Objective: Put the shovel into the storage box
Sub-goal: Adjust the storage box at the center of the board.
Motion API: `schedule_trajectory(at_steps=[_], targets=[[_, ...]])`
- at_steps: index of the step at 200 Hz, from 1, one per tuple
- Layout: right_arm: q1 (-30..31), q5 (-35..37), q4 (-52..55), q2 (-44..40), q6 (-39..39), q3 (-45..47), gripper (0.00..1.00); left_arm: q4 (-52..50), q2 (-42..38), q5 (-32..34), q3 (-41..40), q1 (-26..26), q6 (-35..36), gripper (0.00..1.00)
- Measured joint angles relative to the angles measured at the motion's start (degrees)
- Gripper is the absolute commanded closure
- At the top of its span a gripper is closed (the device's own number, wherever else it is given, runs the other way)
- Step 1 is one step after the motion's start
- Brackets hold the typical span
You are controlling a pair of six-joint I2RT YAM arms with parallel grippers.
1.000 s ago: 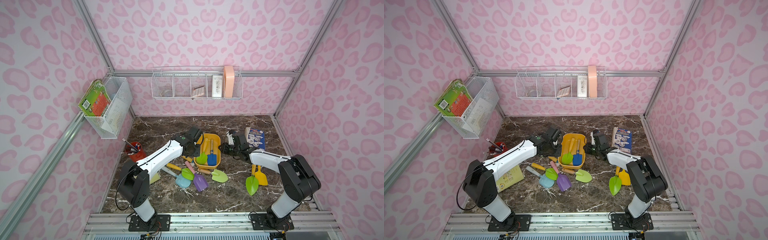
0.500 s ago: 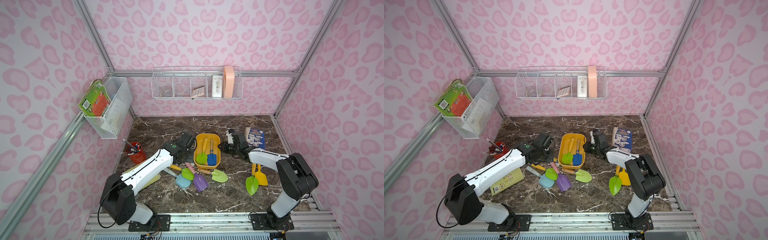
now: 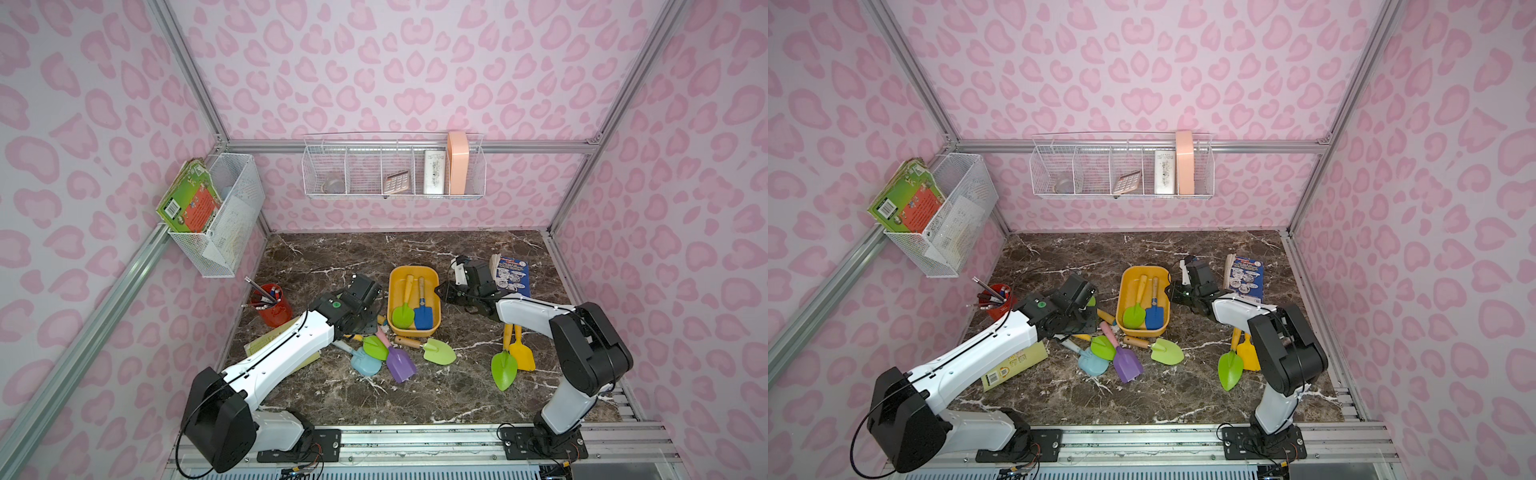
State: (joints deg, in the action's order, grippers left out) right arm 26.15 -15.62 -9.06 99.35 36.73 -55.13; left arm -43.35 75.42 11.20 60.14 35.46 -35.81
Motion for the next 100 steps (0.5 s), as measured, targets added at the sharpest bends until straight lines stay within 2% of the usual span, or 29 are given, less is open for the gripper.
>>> schedule_trajectory(at_steps=[54,100], targets=[[-0.04,3.50,3.45,-7.74,-3.89,2.32,0.58,3.30,-5.86,-0.39,-4.61,-0.26,-0.48,0.48],[-0.13,8.00,8.35,-15.74,-4.61,6.75,0.56,7.30,-9.33,-5.79,-7.76,-0.28,0.33,0.47]])
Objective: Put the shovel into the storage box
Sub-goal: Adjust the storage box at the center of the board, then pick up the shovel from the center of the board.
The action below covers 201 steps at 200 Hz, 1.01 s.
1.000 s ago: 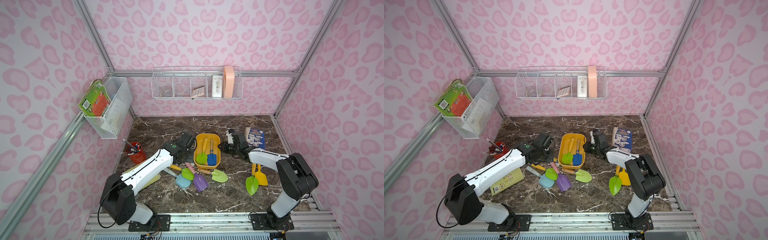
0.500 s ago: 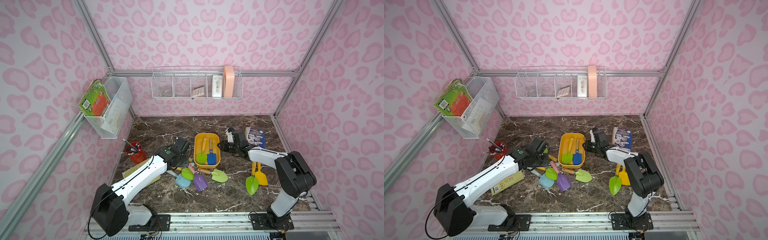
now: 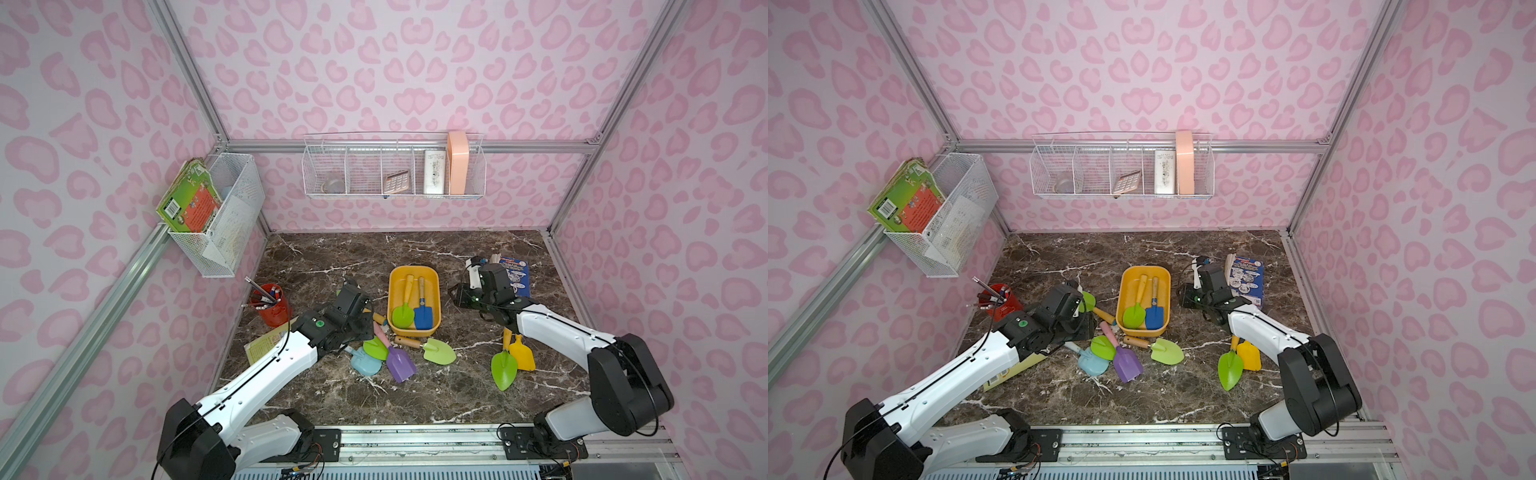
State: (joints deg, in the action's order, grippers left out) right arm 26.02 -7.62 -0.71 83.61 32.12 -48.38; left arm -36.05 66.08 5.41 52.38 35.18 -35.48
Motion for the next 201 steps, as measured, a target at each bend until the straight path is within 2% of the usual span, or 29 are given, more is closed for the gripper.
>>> schedule_trajectory(at_steps=[51,113,161,201], targets=[[-0.79,6.54,8.04,-11.06,1.57,6.54,0.48,5.18,-0.17,-8.98,-2.23,1.62,2.69,0.47],[-3.43,14.51,20.11,-20.65,8.74,14.91,0.50,11.06,4.68,-13.84,-2.80,5.68,3.08,0.49],[-4.39,20.15,25.81,-22.05,13.64,16.39,0.53,12.50,7.52,-14.16,-1.77,7.39,3.10,0.49],[-4.83,21.94,26.95,-19.10,15.87,17.25,0.57,12.83,8.22,-14.08,-1.70,7.48,3.08,0.49]])
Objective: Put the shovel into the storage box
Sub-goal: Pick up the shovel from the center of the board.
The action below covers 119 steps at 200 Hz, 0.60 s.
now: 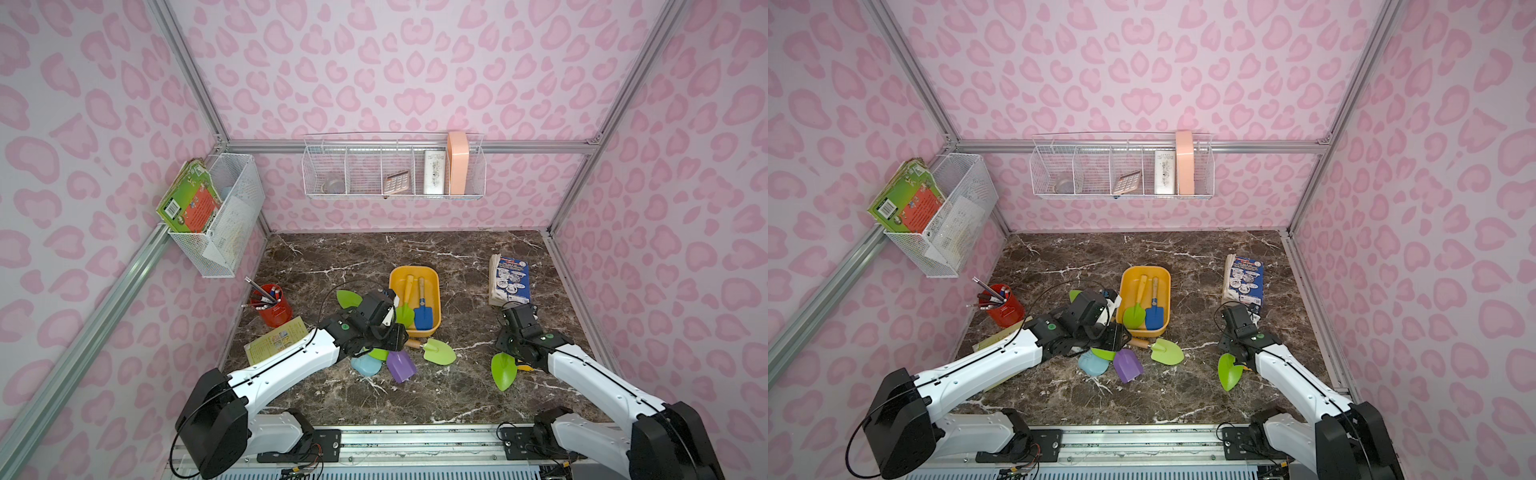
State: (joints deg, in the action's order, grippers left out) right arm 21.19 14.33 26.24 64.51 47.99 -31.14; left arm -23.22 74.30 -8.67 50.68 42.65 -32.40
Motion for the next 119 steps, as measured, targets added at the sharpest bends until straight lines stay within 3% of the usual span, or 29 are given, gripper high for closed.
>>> schedule_trajectory(at_steps=[93,119], targets=[[-0.42,-0.04,0.13,4.50,0.42,-0.09,0.64,0.00,0.79,0.39,-0.02,0.07,-0.04,0.50],[-0.44,-0.07,-0.11,4.46,0.39,0.24,0.71,0.02,0.79,0.44,-0.31,0.07,-0.17,0.50]])
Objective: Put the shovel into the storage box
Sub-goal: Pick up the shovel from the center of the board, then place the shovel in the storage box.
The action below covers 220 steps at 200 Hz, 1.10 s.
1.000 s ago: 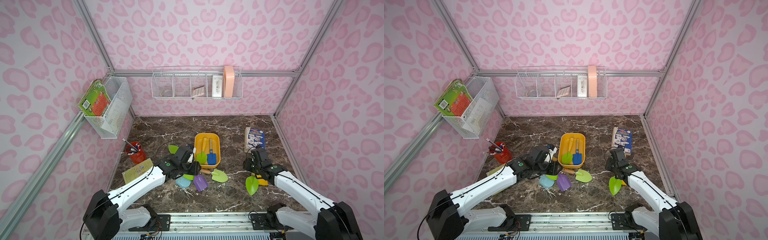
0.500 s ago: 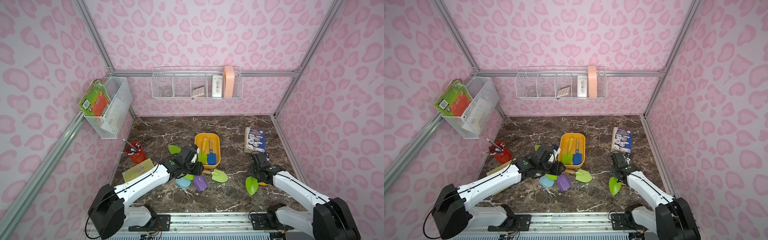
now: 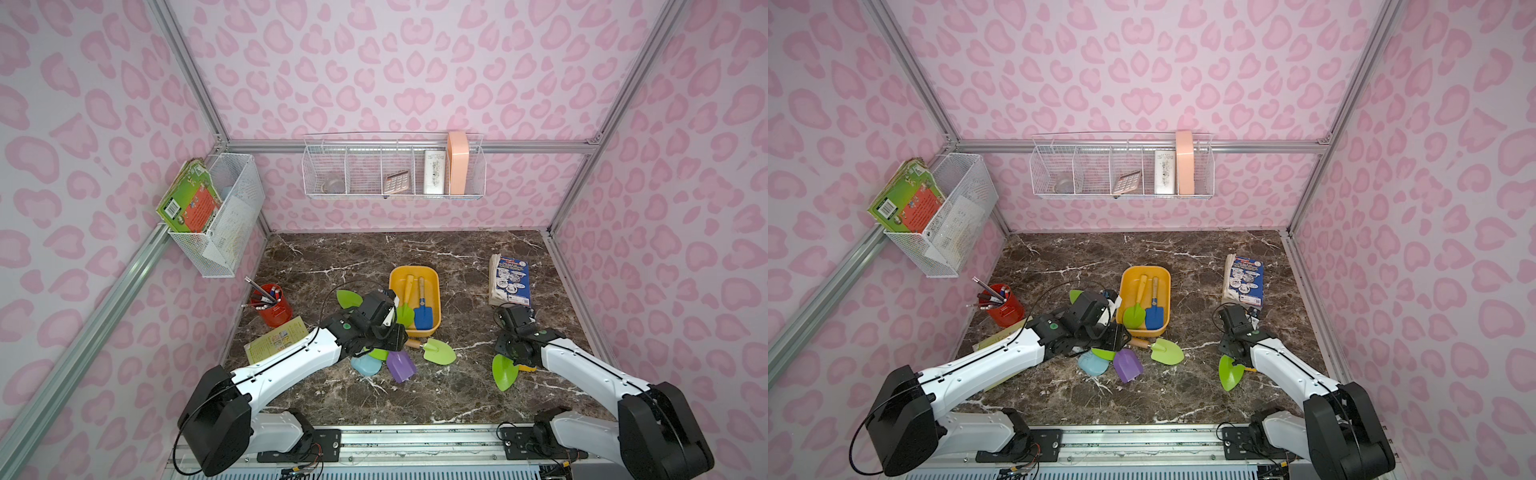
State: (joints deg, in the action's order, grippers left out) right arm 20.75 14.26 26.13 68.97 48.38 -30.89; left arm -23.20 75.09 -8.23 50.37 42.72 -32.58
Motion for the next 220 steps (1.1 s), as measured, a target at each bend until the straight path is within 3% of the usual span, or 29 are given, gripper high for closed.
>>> schedule_trajectory(at_steps=[56,135,191,220], targets=[[-0.02,-0.22,-0.39,-1.40,-0.46,0.35,0.81,0.07,-0.11,0.39,-0.87,0.00,-0.50,0.50],[-0.02,-2.78,-0.33,-7.10,-3.58,-2.86,0.83,-2.25,-1.40,3.43,0.31,-0.22,-1.90,0.48],[0.96,-4.55,-0.39,-5.79,-6.19,-8.81,0.84,-6.58,-2.78,6.21,1.75,-2.89,-3.10,0.48],[3.63,-5.49,-0.85,-1.22,-7.65,-14.78,0.84,-8.72,-3.52,7.06,1.79,-5.38,-3.48,0.48]])
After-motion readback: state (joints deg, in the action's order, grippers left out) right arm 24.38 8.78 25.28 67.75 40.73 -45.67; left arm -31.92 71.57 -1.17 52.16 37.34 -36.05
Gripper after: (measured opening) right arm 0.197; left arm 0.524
